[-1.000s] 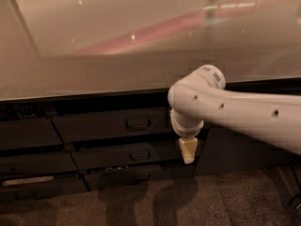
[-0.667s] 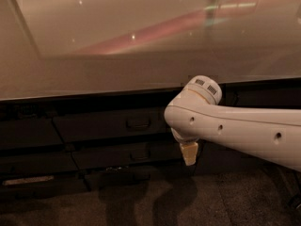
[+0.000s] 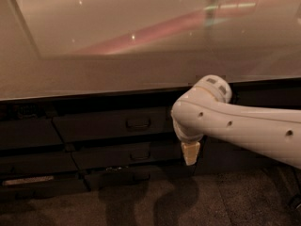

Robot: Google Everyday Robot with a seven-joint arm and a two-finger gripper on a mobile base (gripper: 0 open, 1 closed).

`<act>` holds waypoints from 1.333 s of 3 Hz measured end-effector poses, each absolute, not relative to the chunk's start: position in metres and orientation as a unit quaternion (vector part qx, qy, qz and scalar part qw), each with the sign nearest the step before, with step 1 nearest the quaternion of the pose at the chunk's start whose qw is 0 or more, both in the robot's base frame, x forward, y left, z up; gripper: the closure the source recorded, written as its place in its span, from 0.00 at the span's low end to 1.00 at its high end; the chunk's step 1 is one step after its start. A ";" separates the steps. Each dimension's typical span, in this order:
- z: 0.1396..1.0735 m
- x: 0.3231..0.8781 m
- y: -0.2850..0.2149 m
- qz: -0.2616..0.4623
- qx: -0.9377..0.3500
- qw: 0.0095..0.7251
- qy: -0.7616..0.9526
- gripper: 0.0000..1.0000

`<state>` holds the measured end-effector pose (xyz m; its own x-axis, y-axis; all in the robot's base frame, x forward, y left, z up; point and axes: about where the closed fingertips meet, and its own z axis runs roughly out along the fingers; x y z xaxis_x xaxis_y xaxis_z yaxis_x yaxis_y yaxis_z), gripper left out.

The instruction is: Open top drawer

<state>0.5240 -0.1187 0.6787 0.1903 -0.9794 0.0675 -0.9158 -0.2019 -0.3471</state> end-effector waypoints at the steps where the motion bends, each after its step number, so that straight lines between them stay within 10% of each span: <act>1: 0.683 0.536 -0.129 -0.085 -0.740 0.188 0.640 0.00; 4: 0.688 0.528 -0.130 -0.019 -0.741 0.244 0.625 0.00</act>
Offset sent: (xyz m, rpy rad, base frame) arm -0.0064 -0.0081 0.0156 0.4597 0.0419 0.2472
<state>0.5282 -0.1296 0.6883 0.2180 -0.9359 -0.2768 -0.9170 -0.0993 -0.3863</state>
